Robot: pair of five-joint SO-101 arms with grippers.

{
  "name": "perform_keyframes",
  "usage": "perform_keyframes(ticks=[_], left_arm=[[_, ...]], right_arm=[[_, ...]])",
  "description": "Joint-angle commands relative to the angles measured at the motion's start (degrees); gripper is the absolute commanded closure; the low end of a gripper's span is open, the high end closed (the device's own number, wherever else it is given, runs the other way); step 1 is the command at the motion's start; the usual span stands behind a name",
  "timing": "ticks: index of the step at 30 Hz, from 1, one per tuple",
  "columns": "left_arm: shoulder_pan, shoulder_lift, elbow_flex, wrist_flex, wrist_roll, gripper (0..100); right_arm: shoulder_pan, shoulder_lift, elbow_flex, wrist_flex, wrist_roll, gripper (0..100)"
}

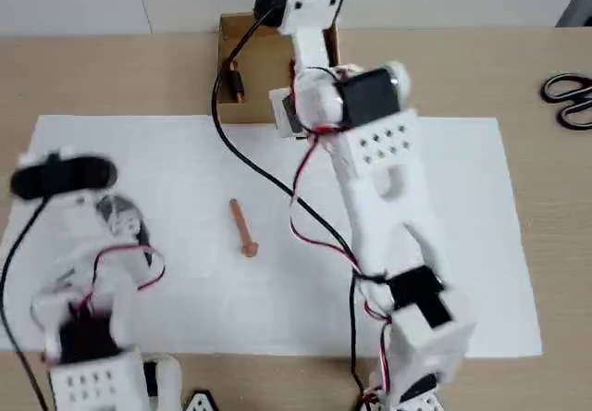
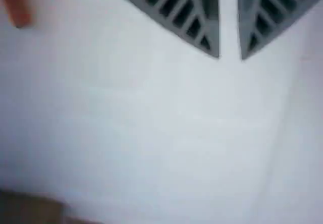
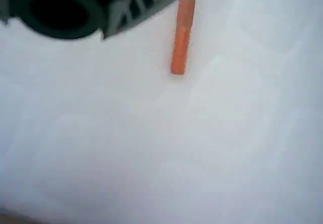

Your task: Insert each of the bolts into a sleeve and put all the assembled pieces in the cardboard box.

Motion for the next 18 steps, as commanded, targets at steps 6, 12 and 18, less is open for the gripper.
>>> perform_keyframes(ticks=[6,12,18], left_arm=[[10.5,34.8,-27.2,3.5,-0.1,98],[14.0,52.8,-42.5,11.9,-0.4,98],[19.3,66.0,-54.7,27.0,-10.8,98]], right_arm=[[-0.8,-14.0,6.0,0.3,2.3,99.4],[-0.5,-28.7,14.4,0.1,2.3,99.3],[3.1,-42.4,26.6,-2.2,2.3,99.1]])
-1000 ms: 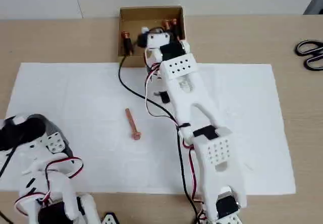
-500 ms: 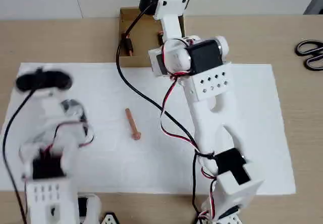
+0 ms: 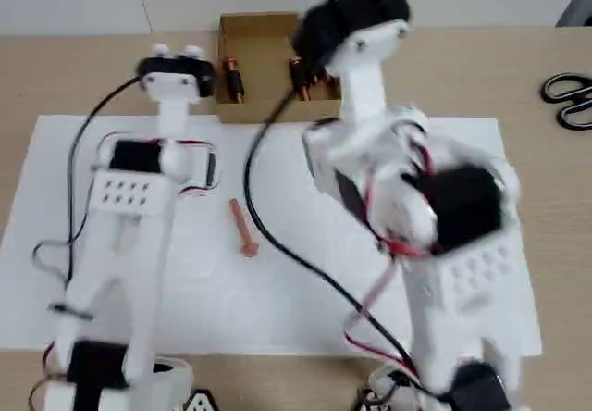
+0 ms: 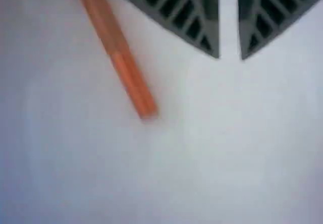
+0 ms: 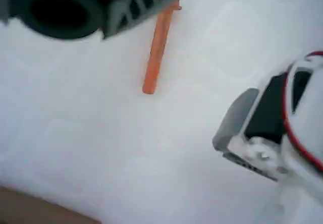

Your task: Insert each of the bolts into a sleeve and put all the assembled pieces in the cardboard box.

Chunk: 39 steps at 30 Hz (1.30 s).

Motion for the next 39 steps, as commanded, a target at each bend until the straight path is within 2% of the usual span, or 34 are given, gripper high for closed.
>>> perform_keyframes(ticks=[1,4,9,13,21,24,31,39], left_arm=[[3.3,6.0,-9.3,9.1,-10.2,98],[4.0,11.4,-14.2,10.9,-22.1,98],[2.8,19.4,-17.8,10.9,-40.4,98],[1.9,20.2,-21.4,12.1,-57.7,98],[1.8,19.3,-28.5,22.0,-87.2,98],[1.7,19.3,-28.5,21.9,-91.3,98],[2.7,19.8,-27.9,21.9,-94.3,98],[5.8,19.3,-19.5,21.9,-95.0,98]], right_arm=[[4.4,-9.4,7.6,-3.9,0.6,99.1],[8.7,-16.0,17.0,-8.6,0.6,99.1],[11.1,-28.4,37.4,-17.2,0.7,99.1],[14.1,-40.5,56.5,-26.0,0.7,99.1],[22.1,-70.8,94.7,-43.0,0.8,99.1],[24.7,-82.8,105.8,-47.6,0.8,99.2],[32.3,-80.0,116.0,-56.9,0.7,99.3],[33.0,-81.9,121.7,-59.2,0.7,99.3]])
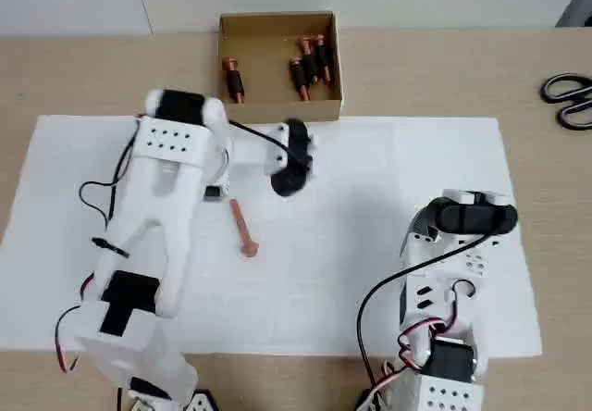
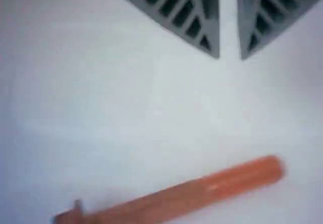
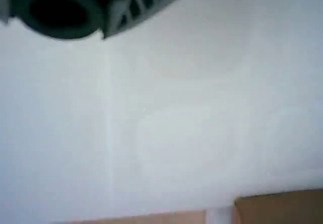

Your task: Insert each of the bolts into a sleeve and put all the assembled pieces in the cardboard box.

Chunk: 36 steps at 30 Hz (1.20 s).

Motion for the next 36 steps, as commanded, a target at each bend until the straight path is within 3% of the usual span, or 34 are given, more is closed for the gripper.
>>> perform_keyframes(ticks=[1,6,12,17,27,36], left_arm=[[0.9,-1.3,3.5,1.2,-16.2,98],[0.5,-1.1,5.1,1.2,-16.0,98],[0.8,-1.3,4.8,1.1,-14.4,89],[1.3,-0.9,5.0,1.1,-10.7,89],[6.0,2.6,5.1,1.1,-10.8,89],[5.9,9.8,4.7,0.8,-11.0,89]], right_arm=[[0.6,-1.2,0.4,-1.5,0.4,99.3],[0.5,-1.2,0.4,-1.6,0.4,99.3],[0.4,-1.2,0.4,-1.6,0.4,99.3],[0.4,-1.2,0.4,-1.6,0.4,99.3],[0.4,-1.2,0.4,-1.2,0.4,99.3],[0.4,-1.2,0.4,-1.2,0.4,99.3]])
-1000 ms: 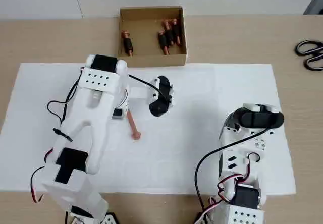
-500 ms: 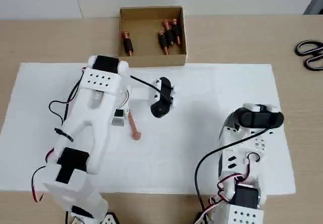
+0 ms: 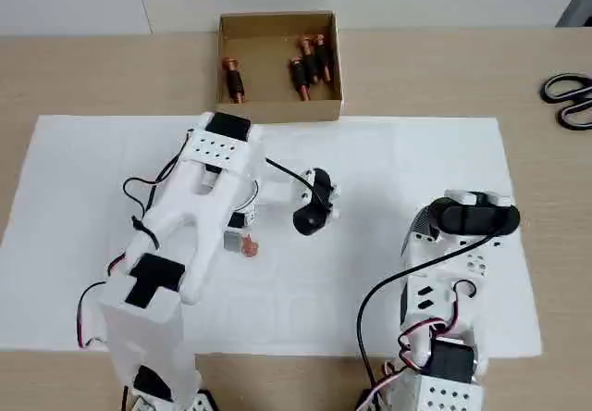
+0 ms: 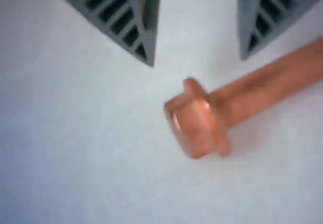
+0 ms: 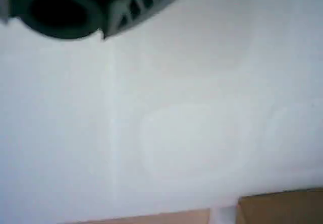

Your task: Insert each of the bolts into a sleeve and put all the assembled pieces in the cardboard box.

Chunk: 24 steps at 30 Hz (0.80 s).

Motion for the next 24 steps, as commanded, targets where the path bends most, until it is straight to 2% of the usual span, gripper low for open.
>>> perform_keyframes(ticks=[1,7,19,24], left_arm=[[0.3,0.2,-0.6,0.8,-11.1,89],[0.4,0.2,-0.6,-3.4,-10.8,89],[0.4,-0.4,-0.9,-3.7,-11.1,89],[-0.1,0.0,-6.3,-3.7,-10.8,89]], right_arm=[[0.0,-1.2,0.4,-1.0,0.4,99.3],[0.0,-1.2,0.4,-1.0,0.4,99.3],[0.0,-1.1,0.4,-0.8,0.4,99.4],[0.0,-1.1,0.4,-0.8,0.4,99.4]])
